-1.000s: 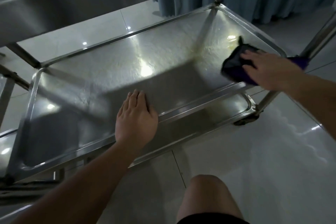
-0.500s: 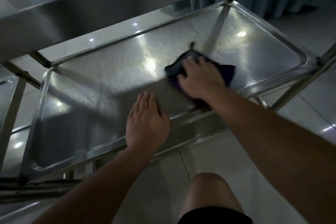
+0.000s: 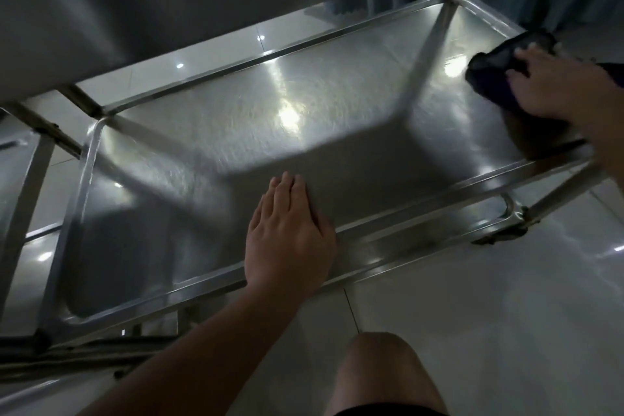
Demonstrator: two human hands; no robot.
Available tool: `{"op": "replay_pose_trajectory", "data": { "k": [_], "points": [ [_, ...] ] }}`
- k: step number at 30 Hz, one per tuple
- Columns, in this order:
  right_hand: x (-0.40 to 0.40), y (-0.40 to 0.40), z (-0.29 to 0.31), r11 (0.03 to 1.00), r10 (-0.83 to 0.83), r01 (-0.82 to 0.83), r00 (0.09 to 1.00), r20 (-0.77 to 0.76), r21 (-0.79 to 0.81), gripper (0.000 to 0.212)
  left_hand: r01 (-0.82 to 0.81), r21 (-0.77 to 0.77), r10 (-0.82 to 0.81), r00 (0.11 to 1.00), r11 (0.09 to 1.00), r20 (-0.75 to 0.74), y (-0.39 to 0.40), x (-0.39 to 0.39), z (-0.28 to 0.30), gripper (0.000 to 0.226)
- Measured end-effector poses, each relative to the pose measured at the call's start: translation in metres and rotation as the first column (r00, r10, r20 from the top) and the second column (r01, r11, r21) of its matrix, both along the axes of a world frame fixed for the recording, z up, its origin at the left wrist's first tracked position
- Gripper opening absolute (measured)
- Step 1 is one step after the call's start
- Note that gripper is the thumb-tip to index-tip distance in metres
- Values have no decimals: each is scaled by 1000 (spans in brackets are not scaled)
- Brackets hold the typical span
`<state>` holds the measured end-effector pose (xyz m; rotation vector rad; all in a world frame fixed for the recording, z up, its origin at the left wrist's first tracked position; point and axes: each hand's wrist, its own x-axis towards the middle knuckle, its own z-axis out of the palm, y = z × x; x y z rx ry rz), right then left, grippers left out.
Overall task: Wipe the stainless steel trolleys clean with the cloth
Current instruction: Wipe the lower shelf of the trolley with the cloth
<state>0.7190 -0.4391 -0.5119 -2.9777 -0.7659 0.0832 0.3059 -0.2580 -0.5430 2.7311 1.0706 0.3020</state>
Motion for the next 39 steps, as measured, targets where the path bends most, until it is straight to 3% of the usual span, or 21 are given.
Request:
{"op": "replay_pose_trajectory", "data": {
  "k": [5,7,9,12,15,17,19,23,25,28,32,35,39],
  "points": [
    [-42,52,-3,947,-317,320,942,-108,8,77,8,3,-8,1000,1000,-18,2,0,-2,73],
    [-78,84,-2,941,-334,339,932,-138,8,76,-3,-7,3,1000,1000,-7,2,1,-2,73],
    [-121,113,-1,974,-220,225,967,-132,28,76,-2,-17,1,1000,1000,-10,2,3,-3,73],
    [-186,142,-4,987,157,-155,984,-80,32,78,-4,0,4,1000,1000,-30,4,3,-2,74],
    [-202,132,-2,831,555,-555,827,-88,33,79,3,-7,-4,999,1000,-41,4,2,-1,76],
    [-177,107,2,748,663,-663,745,-77,29,77,4,-13,-4,999,1000,-33,4,1,-1,74],
    [-135,79,3,800,599,-599,799,-42,9,70,0,-13,0,1000,1000,-20,4,1,-1,73],
    [-45,15,5,987,160,-160,986,-37,-18,68,5,-22,-6,1000,1000,-23,3,0,-3,73],
    [-33,-12,5,998,-49,45,996,-78,-47,76,-1,-16,1,1000,1000,-19,3,0,-4,72],
    [-62,-20,3,976,-219,216,970,-109,-33,79,-5,9,6,999,1000,-32,3,1,-5,72],
    [-126,-24,5,981,-191,191,981,-26,12,89,5,3,-5,999,1000,-54,3,2,-6,73],
    [-175,-19,2,998,-52,50,997,52,40,98,11,-13,-12,998,1000,-65,2,2,-3,72],
    [-238,-4,-13,986,151,-153,988,43,62,94,26,-127,-36,997,992,-75,3,3,8,68]
  ]
}}
